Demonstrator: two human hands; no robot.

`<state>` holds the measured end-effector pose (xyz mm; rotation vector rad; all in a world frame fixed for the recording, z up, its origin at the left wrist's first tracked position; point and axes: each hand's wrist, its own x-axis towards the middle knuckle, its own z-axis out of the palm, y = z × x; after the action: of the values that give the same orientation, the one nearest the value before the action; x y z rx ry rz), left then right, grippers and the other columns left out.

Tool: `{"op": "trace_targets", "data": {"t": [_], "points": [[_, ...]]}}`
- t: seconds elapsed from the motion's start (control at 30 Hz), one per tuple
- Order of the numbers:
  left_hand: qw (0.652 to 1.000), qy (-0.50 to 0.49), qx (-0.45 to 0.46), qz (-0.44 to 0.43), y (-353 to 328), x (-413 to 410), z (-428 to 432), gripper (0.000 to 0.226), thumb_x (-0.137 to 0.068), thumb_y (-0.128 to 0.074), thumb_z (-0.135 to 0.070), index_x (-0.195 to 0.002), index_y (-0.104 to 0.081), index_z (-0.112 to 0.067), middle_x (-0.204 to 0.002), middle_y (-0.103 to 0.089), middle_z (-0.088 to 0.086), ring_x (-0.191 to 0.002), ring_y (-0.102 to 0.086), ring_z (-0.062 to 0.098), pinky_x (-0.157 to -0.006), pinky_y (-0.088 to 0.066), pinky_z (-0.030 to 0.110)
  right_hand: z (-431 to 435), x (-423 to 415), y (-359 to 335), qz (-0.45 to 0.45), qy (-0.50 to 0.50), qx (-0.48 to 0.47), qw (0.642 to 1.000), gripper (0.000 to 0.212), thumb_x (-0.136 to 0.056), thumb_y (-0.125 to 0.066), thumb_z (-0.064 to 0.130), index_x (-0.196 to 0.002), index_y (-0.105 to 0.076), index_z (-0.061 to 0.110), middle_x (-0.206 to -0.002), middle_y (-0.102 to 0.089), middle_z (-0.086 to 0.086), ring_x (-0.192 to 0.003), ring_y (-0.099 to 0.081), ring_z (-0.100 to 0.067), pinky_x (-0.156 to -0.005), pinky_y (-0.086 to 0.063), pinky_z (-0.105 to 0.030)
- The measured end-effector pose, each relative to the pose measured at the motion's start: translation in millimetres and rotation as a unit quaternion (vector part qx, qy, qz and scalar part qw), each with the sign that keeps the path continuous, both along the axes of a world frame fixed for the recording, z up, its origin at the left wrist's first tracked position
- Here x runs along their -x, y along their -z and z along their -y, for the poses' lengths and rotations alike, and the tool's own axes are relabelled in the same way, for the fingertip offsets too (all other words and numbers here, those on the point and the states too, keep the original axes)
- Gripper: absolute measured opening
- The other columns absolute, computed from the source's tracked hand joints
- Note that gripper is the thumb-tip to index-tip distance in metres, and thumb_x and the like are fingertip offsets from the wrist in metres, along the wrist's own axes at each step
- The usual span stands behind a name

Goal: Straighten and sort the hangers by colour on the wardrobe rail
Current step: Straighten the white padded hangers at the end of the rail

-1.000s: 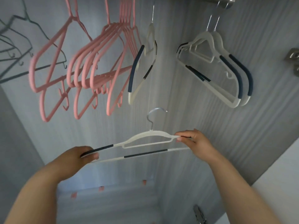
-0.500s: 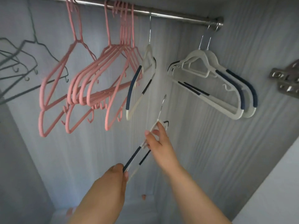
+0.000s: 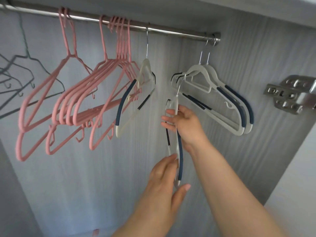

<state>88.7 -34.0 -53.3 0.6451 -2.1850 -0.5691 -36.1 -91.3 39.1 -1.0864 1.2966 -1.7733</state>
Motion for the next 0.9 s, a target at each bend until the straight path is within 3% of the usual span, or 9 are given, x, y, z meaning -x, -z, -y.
{"op": "trace_targets", "data": {"t": [0.07,0.13,0.3,0.43,0.63,0.73,0.77,0.83,0.9], "points": [[0.998,-0.020,0.045,-0.045,-13.4,14.0,2.4,0.076,-0.077,-0.009,-0.070,-0.130,-0.039,-0.024,-0.138,-0.035,-0.009,-0.124,-0.021,-0.007,-0.098,-0.004,-0.006,2.8,6.7,-19.5,-0.008,0.001,0.003,1.000,0.047,-0.092,-0.038,-0.008,-0.138,-0.032,-0.001,-0.117,-0.051,-0.013,-0.090,-0.061,-0.018,-0.061,-0.059,-0.020],[0.993,-0.021,0.092,-0.076,-25.8,24.7,6.4,0.060,-0.083,-0.014,-0.065,-0.117,-0.041,-0.024,-0.126,-0.049,-0.001,-0.117,-0.031,-0.002,-0.099,-0.011,-0.001,0.4,12.0,-38.6,-0.050,0.003,0.011,0.999,0.045,-0.091,-0.044,-0.005,-0.135,-0.038,0.001,-0.122,-0.054,-0.011,-0.100,-0.057,-0.016,-0.068,-0.058,-0.022],[0.988,0.015,0.120,-0.098,-41.1,39.4,11.8,0.056,-0.078,-0.014,-0.071,-0.098,-0.037,-0.024,-0.110,-0.055,0.000,-0.103,-0.037,0.001,-0.091,-0.027,0.019,-20.9,16.7,-53.3,-0.105,-0.030,0.033,0.994,0.045,-0.090,-0.044,-0.006,-0.133,-0.042,0.008,-0.127,-0.054,-0.005,-0.103,-0.057,-0.007,-0.074,-0.054,-0.016],[0.983,0.023,0.150,-0.106,-47.8,53.0,17.1,0.052,-0.082,-0.021,-0.064,-0.092,-0.042,-0.018,-0.098,-0.056,0.002,-0.095,-0.040,0.004,-0.084,-0.031,0.019,-21.2,18.8,-66.1,-0.105,-0.011,0.055,0.993,0.036,-0.089,-0.043,-0.010,-0.121,-0.052,0.005,-0.112,-0.056,-0.008,-0.101,-0.055,-0.012,-0.075,-0.053,-0.013],[0.985,0.016,0.129,-0.110,-75.4,65.1,39.6,0.051,-0.082,-0.037,-0.047,-0.125,-0.039,-0.019,-0.125,-0.051,0.004,-0.116,-0.038,0.008,-0.096,-0.022,0.012,7.7,25.5,-99.1,-0.087,0.037,0.033,0.995,0.032,-0.089,-0.042,-0.012,-0.119,-0.050,-0.010,-0.086,-0.054,-0.007,-0.074,-0.053,-0.008,-0.070,-0.052,-0.011],[0.990,0.012,0.102,-0.099,-76.3,69.1,47.2,0.051,-0.091,-0.042,-0.031,-0.138,-0.030,-0.015,-0.137,-0.042,0.002,-0.126,-0.036,0.011,-0.098,-0.022,0.010,21.9,28.3,-101.9,-0.092,0.048,0.006,0.995,0.034,-0.088,-0.038,-0.017,-0.120,-0.038,-0.025,-0.110,-0.055,-0.028,-0.073,-0.050,-0.013,-0.073,-0.047,-0.013],[0.991,0.010,0.092,-0.096,-75.0,69.5,48.8,0.050,-0.093,-0.044,-0.026,-0.139,-0.028,-0.016,-0.138,-0.041,0.002,-0.126,-0.036,0.011,-0.099,-0.022,0.010,25.7,29.1,-100.6,-0.095,0.050,-0.001,0.994,0.034,-0.087,-0.038,-0.017,-0.120,-0.037,-0.026,-0.111,-0.054,-0.027,-0.073,-0.049,-0.014,-0.074,-0.047,-0.015],[0.994,0.007,0.071,-0.085,-72.8,68.8,50.6,0.051,-0.094,-0.043,-0.022,-0.141,-0.024,-0.018,-0.143,-0.036,0.001,-0.129,-0.033,0.009,-0.101,-0.020,0.010,30.8,30.4,-96.5,-0.116,0.055,-0.015,0.992,0.032,-0.087,-0.039,-0.015,-0.118,-0.043,-0.024,-0.092,-0.051,-0.013,-0.075,-0.049,-0.012,-0.078,-0.049,-0.020],[0.996,0.015,0.060,-0.067,-68.3,65.4,49.8,0.055,-0.094,-0.043,-0.024,-0.143,-0.018,-0.021,-0.147,-0.030,-0.002,-0.132,-0.029,0.006,-0.104,-0.018,0.010,30.8,30.8,-91.5,-0.148,0.058,-0.024,0.987,0.028,-0.089,-0.039,-0.011,-0.114,-0.053,-0.011,-0.079,-0.049,-0.003,-0.071,-0.049,-0.007,-0.077,-0.050,-0.021]]}}
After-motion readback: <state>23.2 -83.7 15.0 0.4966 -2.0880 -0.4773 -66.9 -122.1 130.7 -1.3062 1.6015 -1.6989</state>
